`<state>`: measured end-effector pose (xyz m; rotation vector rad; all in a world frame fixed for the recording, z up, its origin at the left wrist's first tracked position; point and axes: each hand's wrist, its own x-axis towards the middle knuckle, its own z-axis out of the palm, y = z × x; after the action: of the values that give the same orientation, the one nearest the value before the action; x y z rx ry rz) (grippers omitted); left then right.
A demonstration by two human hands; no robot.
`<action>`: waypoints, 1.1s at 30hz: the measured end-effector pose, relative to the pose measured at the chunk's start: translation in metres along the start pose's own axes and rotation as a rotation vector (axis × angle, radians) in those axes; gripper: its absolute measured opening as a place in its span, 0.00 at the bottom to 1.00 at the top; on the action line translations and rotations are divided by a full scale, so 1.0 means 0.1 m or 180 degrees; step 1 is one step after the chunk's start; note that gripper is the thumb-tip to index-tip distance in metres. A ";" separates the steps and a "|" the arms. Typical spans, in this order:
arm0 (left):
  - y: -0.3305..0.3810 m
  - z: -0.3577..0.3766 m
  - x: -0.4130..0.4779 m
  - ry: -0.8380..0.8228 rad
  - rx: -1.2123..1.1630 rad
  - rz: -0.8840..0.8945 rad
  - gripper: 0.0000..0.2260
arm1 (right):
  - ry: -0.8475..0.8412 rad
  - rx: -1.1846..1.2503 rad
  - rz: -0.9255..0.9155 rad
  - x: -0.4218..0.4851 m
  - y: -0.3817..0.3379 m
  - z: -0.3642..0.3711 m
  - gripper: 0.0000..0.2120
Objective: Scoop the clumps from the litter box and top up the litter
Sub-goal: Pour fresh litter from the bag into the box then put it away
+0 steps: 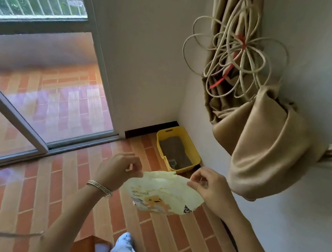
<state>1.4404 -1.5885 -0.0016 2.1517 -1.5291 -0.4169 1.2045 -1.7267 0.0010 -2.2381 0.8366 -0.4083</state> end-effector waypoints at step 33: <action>-1.40 -0.73 2.47 -0.0576 0.0387 0.0331 0.07 | 0.0465 0.0023 0.0398 2.50 -0.05 0.54 0.03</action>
<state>1.6715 -1.7690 -0.0092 2.1627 -1.8000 -0.5069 1.4193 -1.8645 -0.0221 -2.1552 1.0435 -0.5192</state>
